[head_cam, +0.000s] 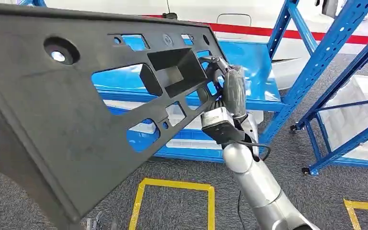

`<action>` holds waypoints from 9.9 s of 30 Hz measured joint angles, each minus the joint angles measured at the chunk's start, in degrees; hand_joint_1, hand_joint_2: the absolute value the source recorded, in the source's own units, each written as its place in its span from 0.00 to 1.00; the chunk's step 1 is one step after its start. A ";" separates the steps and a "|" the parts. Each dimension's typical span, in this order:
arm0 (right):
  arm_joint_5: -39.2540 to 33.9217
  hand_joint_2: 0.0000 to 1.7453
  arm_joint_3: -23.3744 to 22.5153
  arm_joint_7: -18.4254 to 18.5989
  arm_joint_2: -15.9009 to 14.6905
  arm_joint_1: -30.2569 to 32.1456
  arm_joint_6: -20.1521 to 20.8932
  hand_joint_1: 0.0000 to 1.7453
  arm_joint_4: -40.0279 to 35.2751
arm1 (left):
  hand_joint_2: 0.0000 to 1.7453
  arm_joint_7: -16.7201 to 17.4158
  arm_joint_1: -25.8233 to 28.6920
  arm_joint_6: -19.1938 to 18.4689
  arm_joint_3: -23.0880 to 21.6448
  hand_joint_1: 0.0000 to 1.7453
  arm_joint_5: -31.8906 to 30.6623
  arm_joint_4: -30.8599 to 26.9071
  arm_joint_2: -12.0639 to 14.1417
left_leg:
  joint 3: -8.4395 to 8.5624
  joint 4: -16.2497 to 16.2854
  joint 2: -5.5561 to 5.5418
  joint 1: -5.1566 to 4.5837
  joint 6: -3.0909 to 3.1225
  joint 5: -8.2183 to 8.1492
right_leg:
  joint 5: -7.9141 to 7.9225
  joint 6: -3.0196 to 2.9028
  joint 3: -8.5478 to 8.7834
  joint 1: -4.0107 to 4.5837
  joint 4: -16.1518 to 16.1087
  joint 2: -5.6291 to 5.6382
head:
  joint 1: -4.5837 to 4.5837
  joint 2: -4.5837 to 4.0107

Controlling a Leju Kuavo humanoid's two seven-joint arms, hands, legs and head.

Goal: Take the parts from the cabinet and place them on the table.

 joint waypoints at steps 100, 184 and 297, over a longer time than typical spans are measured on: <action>-9.22 1.00 -8.22 -5.73 1.18 14.97 0.83 1.00 -2.65 | 1.00 0.00 -2.87 0.90 -4.37 0.00 2.34 0.39 -1.27 | 7.65 -12.45 0.46 -0.74 3.41 2.68 | 1.07 2.25 -2.00 0.56 0.68 0.24 | 0.04 0.00; -5.62 1.00 -8.52 -5.66 0.28 18.80 -1.25 1.00 -5.92 | 1.00 17.94 -1.67 -6.12 2.49 0.00 12.50 2.91 0.83 | -2.54 0.22 0.35 -0.67 1.42 1.56 | -1.42 0.73 0.16 0.23 1.26 -3.22 | -0.46 0.00; -7.28 1.00 -6.99 -6.23 1.59 12.45 0.98 1.00 -1.88 | 1.00 18.32 -0.91 -10.66 1.79 0.00 8.83 3.76 -0.22 | 2.29 -9.06 -6.00 -1.40 2.73 4.23 | -1.41 2.90 -1.44 -0.46 2.92 2.17 | -0.11 0.00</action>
